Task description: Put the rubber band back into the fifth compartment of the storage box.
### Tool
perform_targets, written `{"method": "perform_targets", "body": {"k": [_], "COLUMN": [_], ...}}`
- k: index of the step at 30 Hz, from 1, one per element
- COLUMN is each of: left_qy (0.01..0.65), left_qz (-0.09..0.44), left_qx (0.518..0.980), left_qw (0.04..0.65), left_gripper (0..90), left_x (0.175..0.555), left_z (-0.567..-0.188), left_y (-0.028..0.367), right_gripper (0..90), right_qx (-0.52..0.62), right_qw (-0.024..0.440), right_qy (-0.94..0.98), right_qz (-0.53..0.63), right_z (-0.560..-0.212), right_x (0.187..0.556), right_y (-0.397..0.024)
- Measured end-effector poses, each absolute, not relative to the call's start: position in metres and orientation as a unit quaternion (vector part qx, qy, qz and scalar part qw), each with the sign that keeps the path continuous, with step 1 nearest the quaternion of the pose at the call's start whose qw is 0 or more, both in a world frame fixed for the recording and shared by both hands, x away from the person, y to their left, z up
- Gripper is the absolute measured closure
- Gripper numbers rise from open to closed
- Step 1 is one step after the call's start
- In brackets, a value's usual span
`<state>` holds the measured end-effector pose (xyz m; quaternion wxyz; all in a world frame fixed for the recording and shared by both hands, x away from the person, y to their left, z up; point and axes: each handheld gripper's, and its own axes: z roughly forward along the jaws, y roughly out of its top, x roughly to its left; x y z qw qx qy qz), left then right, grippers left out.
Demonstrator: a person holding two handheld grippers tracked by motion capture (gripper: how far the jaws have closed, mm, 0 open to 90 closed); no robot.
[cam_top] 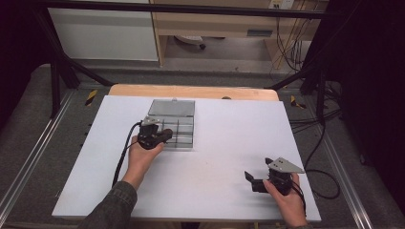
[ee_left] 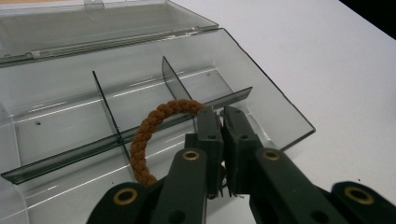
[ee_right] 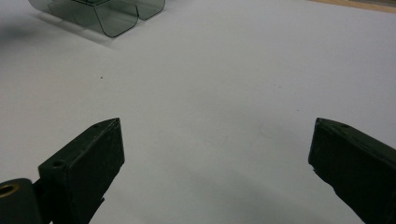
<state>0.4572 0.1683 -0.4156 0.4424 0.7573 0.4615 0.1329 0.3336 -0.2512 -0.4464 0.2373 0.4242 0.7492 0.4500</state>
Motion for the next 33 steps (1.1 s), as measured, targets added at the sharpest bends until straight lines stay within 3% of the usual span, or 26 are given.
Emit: {"method": "perform_targets", "body": {"k": [20, 27, 33], "left_qy": [0.471, 0.463, 0.464], "left_qz": [0.121, 0.139, 0.137], "left_qx": [0.757, 0.757, 0.755], "left_qw": [0.436, 0.439, 0.442], "left_gripper": [85.4, 77.9, 77.5], "left_x": [0.4642, 0.4630, 0.4632], "left_z": [-0.4234, -0.4213, -0.4208], "left_y": [0.1631, 0.1611, 0.1611], "right_gripper": [3.7, 3.6, 3.5], "right_qx": [0.425, 0.424, 0.425], "right_qw": [0.234, 0.234, 0.233], "right_qy": [0.750, 0.751, 0.751], "right_qz": [0.450, 0.449, 0.449], "right_z": [-0.4469, -0.4473, -0.4473], "right_x": [0.3339, 0.3343, 0.3344], "right_y": [-0.2517, -0.2527, -0.2526]}}
